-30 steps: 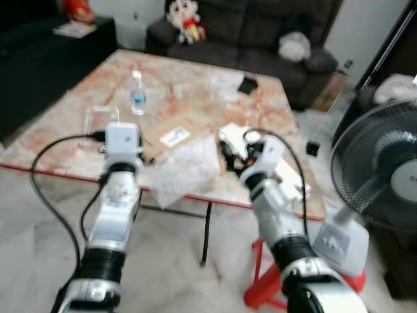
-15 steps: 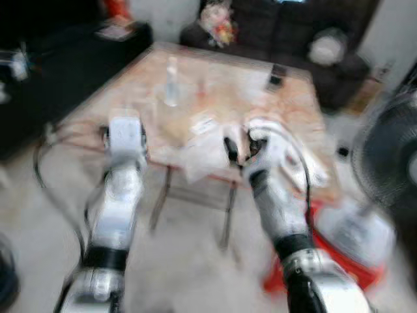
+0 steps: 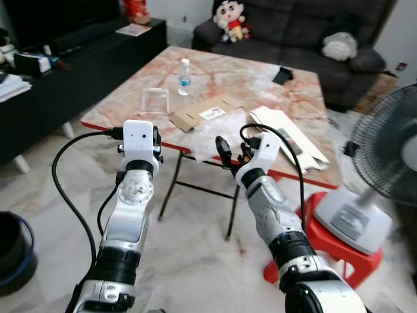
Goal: Picking trash to rubbish bin
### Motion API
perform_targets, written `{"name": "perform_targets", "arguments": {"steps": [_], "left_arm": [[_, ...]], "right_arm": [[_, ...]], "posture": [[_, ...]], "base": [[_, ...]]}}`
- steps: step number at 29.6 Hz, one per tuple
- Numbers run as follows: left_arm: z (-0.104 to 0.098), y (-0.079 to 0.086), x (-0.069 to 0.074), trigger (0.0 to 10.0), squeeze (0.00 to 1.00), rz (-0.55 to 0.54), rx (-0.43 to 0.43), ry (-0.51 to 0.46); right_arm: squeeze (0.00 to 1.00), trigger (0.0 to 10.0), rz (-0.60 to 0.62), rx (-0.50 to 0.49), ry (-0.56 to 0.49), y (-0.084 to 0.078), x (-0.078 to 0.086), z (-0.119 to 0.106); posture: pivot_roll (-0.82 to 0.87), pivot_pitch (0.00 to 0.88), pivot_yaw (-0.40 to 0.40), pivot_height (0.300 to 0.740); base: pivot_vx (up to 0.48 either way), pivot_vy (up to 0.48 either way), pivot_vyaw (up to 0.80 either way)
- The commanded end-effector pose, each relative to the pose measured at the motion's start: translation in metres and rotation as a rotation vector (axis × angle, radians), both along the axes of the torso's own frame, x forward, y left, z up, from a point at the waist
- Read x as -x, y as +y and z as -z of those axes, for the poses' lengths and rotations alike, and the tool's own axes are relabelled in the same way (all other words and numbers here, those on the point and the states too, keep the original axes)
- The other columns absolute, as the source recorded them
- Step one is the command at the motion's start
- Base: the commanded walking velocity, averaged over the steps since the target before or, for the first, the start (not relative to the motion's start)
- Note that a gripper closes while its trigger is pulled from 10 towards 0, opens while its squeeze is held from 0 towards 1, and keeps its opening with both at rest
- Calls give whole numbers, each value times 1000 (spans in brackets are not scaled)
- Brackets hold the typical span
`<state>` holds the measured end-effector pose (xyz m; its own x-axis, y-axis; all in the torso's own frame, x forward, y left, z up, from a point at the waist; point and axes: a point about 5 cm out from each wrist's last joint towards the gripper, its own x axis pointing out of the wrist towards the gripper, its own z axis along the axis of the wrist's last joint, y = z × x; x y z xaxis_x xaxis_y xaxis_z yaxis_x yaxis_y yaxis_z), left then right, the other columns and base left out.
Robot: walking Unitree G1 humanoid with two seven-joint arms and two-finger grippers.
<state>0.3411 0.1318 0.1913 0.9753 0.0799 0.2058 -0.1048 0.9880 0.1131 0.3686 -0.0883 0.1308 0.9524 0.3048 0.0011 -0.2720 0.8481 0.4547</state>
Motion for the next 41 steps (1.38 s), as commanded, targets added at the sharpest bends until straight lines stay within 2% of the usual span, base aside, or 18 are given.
{"name": "perform_targets", "arguments": {"steps": [1, 9, 18, 22, 30, 35, 38, 41], "left_arm": [[4, 7, 3, 10000, 0, -34, -18, 14], [5, 6, 7, 10000, 0, -47, -16, 19], [3, 4, 6, 10000, 0, -45, -14, 19], [3, 4, 5, 10000, 0, -45, -15, 14], [-3, 3, 4, 10000, 0, -36, -31, -7], [-6, -2, 5, 10000, 0, 18, -35, -30], [-7, -11, 7, 10000, 0, 103, -37, -50], [-8, -19, 9, 10000, 0, 172, -34, -66]], "right_arm": [[0, 10000, -33, 4, -14, 8, -1, -6], [0, 10000, -54, 34, -24, 6, 2, -5], [0, 10000, -51, 13, -17, 4, 1, -8], [0, 10000, -58, 39, -26, 2, 1, -9], [0, 10000, -50, 29, -19, 1, 1, -8], [0, 10000, -34, 9, -15, -1, 0, -10], [0, 10000, -34, 56, -43, -3, 1, -11], [0, 10000, -12, 39, -45, -7, 1, -12]], "posture": [[80, 82, -143, 740], [72, 93, -158, 740], [55, 102, -162, 740], [22, 83, -169, 740], [30, 71, -165, 740], [27, 66, -160, 740], [24, 65, -158, 740], [20, 65, -149, 740]], "base": [[480, 0, 0], [480, 0, 152], [480, 0, 0], [480, 0, 0], [480, 0, 0], [475, 0, 0], [453, 0, 0], [223, 0, -517]]}}
